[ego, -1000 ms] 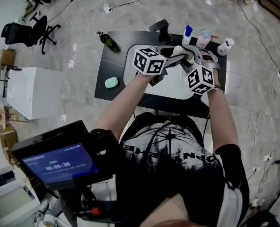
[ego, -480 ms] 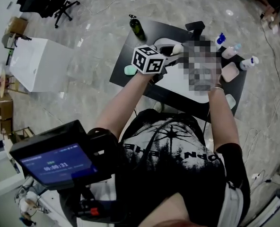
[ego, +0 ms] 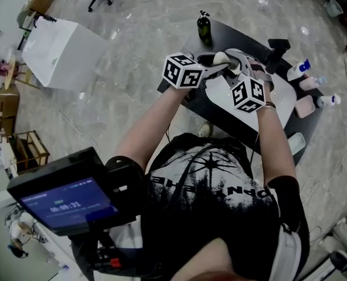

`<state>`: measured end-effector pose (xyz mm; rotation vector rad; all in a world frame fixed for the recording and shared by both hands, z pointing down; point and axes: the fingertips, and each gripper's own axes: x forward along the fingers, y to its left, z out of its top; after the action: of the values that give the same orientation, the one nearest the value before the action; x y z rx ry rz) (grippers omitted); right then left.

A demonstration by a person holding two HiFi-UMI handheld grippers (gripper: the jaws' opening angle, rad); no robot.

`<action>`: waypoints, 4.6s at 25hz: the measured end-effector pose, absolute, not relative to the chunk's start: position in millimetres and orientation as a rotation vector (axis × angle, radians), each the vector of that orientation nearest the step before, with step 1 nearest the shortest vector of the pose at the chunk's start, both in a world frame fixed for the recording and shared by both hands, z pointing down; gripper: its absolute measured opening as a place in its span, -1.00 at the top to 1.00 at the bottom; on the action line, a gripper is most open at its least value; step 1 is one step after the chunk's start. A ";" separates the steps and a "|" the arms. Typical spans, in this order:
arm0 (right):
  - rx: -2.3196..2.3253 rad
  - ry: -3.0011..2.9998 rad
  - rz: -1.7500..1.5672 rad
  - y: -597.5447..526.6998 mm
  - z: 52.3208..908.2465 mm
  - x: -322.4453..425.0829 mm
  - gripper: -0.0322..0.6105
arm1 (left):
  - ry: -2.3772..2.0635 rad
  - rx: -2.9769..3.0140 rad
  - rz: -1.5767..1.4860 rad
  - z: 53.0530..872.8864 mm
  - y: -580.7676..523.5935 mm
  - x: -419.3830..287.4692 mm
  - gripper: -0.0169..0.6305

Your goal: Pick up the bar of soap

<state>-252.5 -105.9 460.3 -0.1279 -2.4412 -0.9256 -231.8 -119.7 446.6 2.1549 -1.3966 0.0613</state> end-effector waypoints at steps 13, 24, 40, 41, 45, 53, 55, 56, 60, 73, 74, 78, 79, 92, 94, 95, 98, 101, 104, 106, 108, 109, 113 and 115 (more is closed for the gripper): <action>-0.227 -2.455 -0.937 -61.4 469.9 -318.6 0.24 | -1.468 2.085 0.032 456.1 -77.0 -298.8 0.40; -0.258 -2.454 -0.860 -56.3 497.1 -336.6 0.24 | -1.434 2.030 0.050 483.4 -72.6 -317.1 0.40; -0.313 -2.406 -0.666 -70.7 569.9 -363.9 0.24 | -1.319 1.902 0.107 564.5 -89.8 -345.7 0.40; -0.319 -2.402 -0.655 -75.0 577.9 -369.2 0.24 | -1.312 1.892 0.111 572.7 -94.2 -351.1 0.40; -0.324 -2.392 -0.617 -74.6 587.7 -369.3 0.24 | -1.282 1.866 0.138 582.3 -93.5 -350.8 0.40; -0.331 -2.367 -0.541 -78.1 621.9 -383.1 0.24 | -1.211 1.809 0.217 617.7 -96.3 -364.9 0.40; -0.330 -2.361 -0.531 -77.3 626.6 -383.4 0.24 | -1.199 1.799 0.231 622.4 -95.4 -365.2 0.40; -0.330 -2.357 -0.527 -76.5 628.0 -382.2 0.24 | -1.195 1.794 0.237 623.8 -94.6 -364.1 0.40; -0.330 -2.338 -0.525 -74.6 632.4 -377.3 0.24 | -1.185 1.786 0.244 627.0 -93.1 -358.1 0.40; -0.356 -2.287 -0.498 -73.3 642.0 -379.7 0.24 | -1.198 1.735 0.168 633.5 -91.3 -364.7 0.36; -0.356 -2.287 -0.495 -73.1 642.4 -380.1 0.24 | -1.210 1.734 0.178 634.4 -90.8 -366.4 0.34; -0.358 -2.279 -0.479 -71.6 651.3 -383.2 0.24 | -1.260 1.719 0.230 646.2 -88.3 -376.0 0.21; -0.356 -2.279 -0.474 -71.5 652.2 -383.7 0.24 | -1.270 1.718 0.237 647.3 -88.2 -377.6 0.18; -0.318 -2.284 -0.462 -76.4 648.3 -381.6 0.18 | -1.376 1.730 0.287 642.3 -85.8 -390.7 0.09; -0.308 -2.289 -0.463 -77.0 644.1 -381.7 0.18 | -1.388 1.734 0.288 637.6 -85.3 -393.2 0.09; -0.303 -2.293 -0.465 -77.2 641.9 -381.8 0.18 | -1.392 1.737 0.290 635.2 -84.9 -394.1 0.09; -0.287 -2.300 -0.479 -78.0 636.5 -380.0 0.18 | -1.407 1.744 0.291 629.4 -83.7 -394.9 0.09; -0.267 -2.315 -0.491 -79.7 627.7 -377.5 0.18 | -1.433 1.758 0.286 620.3 -83.0 -395.4 0.09; -0.238 -2.339 -0.513 -79.6 611.2 -371.0 0.19 | -1.480 1.792 0.290 603.3 -80.9 -392.1 0.09; -0.212 -2.352 -0.530 -81.3 600.3 -365.8 0.19 | -1.508 1.826 0.286 590.4 -81.2 -387.8 0.09; -0.179 -2.360 -0.545 -85.5 592.6 -359.7 0.21 | -1.530 1.861 0.278 580.8 -83.3 -382.8 0.09; -0.159 -2.363 -0.553 -88.5 589.2 -356.3 0.23 | -1.537 1.877 0.273 577.3 -84.8 -380.0 0.11; -0.073 -2.381 -0.556 -101.9 573.9 -340.9 0.34 | -1.543 1.911 0.235 565.6 -92.3 -369.3 0.26; -0.023 -2.388 -0.549 -108.5 563.1 -328.8 0.45 | -1.549 1.940 0.223 555.4 -96.0 -361.1 0.39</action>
<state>-328.8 -108.5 563.1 -0.0225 -2.3883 -0.5486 -361.1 -96.0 555.4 1.9399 -1.5490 0.2234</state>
